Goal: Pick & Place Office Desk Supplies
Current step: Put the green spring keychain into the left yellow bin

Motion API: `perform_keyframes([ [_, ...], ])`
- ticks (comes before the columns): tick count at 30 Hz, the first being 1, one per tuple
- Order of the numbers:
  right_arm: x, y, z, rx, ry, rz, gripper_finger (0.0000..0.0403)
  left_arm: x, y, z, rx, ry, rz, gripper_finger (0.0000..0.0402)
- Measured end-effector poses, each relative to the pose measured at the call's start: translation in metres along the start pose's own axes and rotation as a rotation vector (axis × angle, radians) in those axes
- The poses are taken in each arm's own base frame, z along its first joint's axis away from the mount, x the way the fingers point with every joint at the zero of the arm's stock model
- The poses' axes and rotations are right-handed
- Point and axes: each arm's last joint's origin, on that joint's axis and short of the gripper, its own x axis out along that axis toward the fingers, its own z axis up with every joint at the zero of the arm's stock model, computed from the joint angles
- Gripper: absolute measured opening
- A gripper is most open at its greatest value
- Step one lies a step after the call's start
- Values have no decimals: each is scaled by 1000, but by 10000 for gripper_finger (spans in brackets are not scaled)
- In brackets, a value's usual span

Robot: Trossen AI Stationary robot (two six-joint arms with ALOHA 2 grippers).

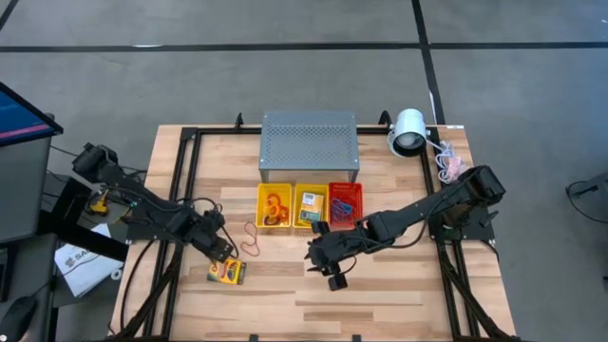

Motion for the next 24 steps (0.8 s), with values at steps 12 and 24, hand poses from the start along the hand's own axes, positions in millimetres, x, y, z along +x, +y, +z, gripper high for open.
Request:
perform_keyframes([
  [12, 0, 3, 1, -12, -17, 7, 143, 23, -4, 0, -3, 38, 153, 232],
  [24, 0, 4, 3, -11, -29, 8, 143, 38, -13, 3, 77, 44, 160, 232],
])
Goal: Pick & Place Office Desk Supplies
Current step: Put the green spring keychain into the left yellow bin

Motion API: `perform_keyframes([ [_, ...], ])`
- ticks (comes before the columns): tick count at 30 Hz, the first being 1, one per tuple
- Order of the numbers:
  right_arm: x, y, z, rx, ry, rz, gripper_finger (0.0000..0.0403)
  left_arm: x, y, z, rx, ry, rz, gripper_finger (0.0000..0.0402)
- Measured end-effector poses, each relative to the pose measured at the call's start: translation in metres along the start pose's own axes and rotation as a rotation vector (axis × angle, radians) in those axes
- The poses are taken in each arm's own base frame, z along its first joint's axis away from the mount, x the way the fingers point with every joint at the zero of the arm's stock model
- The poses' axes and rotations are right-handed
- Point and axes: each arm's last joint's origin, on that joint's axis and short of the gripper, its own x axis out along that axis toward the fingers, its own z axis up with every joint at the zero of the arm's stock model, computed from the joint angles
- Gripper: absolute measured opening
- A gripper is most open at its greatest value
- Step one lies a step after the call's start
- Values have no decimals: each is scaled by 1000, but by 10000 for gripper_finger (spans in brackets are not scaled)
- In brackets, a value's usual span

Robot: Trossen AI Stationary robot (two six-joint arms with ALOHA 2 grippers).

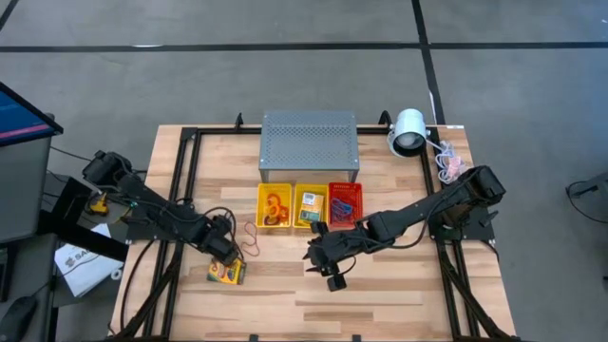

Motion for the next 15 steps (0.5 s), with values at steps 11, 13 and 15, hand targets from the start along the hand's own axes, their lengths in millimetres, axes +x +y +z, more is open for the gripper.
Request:
perform_keyframes([
  [11, 0, 5, 0, -1, -2, 10, 143, 10, -3, 6, 42, 44, 41, 232],
  [13, 0, 5, 0, -1, -3, 10, 143, 8, -2, 6, 44, 43, 30, 230],
  [15, 0, 5, 0, -1, -2, 10, 143, 7, -1, 6, 44, 41, 20, 222],
])
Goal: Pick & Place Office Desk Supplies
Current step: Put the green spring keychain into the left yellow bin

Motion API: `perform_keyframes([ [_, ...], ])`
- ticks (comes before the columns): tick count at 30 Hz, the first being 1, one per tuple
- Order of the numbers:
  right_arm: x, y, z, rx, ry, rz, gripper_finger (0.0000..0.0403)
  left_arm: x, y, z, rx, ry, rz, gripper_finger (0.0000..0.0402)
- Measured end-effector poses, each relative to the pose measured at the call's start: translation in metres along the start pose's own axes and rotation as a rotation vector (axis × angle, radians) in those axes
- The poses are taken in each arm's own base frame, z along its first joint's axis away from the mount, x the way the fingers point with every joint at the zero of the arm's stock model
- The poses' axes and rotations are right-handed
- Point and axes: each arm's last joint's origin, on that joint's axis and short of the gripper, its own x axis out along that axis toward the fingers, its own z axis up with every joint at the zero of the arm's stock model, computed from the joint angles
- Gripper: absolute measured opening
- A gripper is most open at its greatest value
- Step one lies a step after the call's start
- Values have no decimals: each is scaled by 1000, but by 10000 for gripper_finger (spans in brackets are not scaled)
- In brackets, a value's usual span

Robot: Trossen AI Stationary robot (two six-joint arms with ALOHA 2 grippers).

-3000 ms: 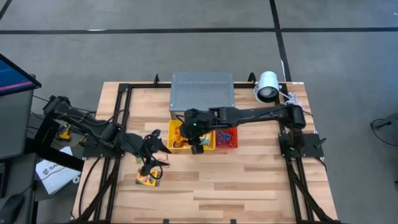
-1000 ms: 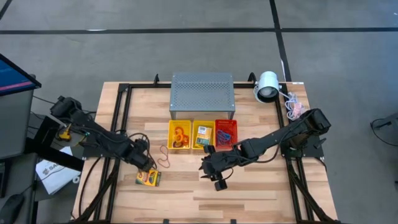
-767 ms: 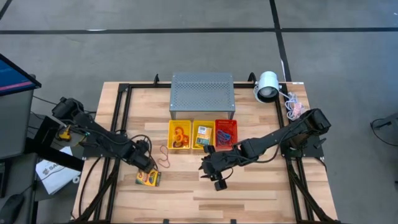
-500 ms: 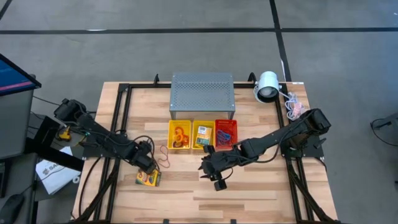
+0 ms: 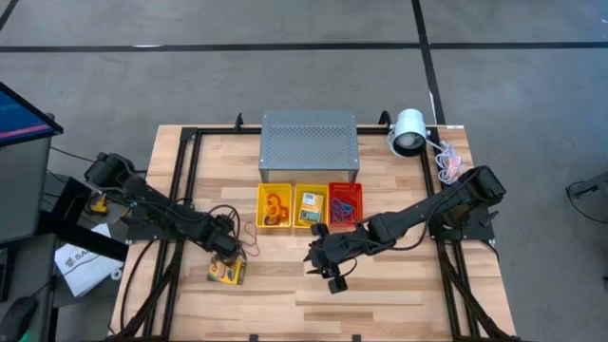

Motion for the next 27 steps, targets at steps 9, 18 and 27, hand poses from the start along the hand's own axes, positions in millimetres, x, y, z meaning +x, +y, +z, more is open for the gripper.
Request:
perform_keyframes([
  [9, 0, 0, 0, 1, 0, 0, 143, -2, 1, -1, 52, 20, -12, 107],
  [18, 0, 0, 0, 2, 0, 0, 143, -3, 2, -1, 112, 25, -6, 14],
  [27, 0, 0, 0, 4, 0, 0, 143, -3, 2, -1, 187, 21, -11, 6],
])
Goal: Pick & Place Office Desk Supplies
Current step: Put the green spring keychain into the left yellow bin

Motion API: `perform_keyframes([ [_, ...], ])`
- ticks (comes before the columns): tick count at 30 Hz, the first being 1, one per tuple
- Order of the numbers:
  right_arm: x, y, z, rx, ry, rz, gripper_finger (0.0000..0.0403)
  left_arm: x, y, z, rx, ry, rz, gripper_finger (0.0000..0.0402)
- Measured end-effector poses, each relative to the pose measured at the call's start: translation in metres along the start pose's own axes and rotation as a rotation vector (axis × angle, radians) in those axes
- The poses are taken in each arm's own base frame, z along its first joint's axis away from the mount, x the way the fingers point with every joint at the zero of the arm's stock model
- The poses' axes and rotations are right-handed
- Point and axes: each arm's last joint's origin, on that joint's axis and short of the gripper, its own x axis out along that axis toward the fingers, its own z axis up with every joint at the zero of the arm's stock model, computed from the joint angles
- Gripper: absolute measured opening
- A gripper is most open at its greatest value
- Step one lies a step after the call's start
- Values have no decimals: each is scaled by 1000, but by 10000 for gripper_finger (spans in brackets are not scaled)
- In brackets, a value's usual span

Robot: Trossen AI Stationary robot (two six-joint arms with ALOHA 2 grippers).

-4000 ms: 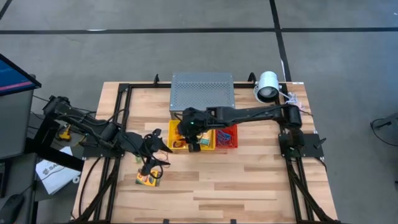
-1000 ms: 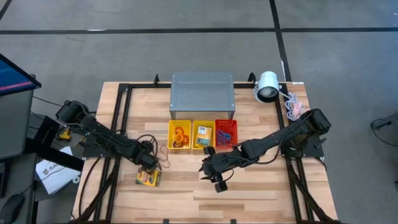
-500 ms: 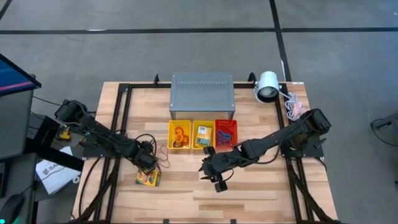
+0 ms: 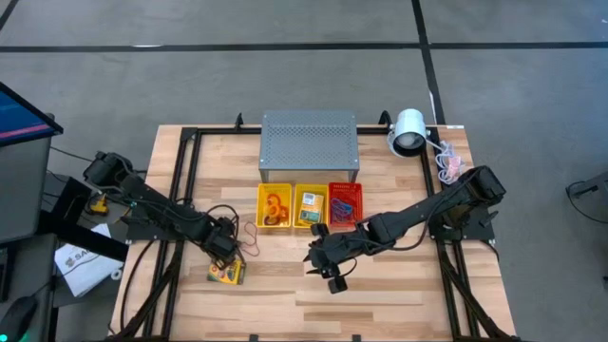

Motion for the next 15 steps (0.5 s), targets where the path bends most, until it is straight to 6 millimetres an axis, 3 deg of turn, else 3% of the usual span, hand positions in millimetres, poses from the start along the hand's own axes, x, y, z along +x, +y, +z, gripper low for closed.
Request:
perform_keyframes([
  [4, 0, 0, 0, -1, 0, 0, 143, -10, 2, -1, 4, -37, -51, 2],
  [15, 0, 0, 0, -8, 0, 0, 143, -63, 27, -8, -9, -262, -341, 1],
])
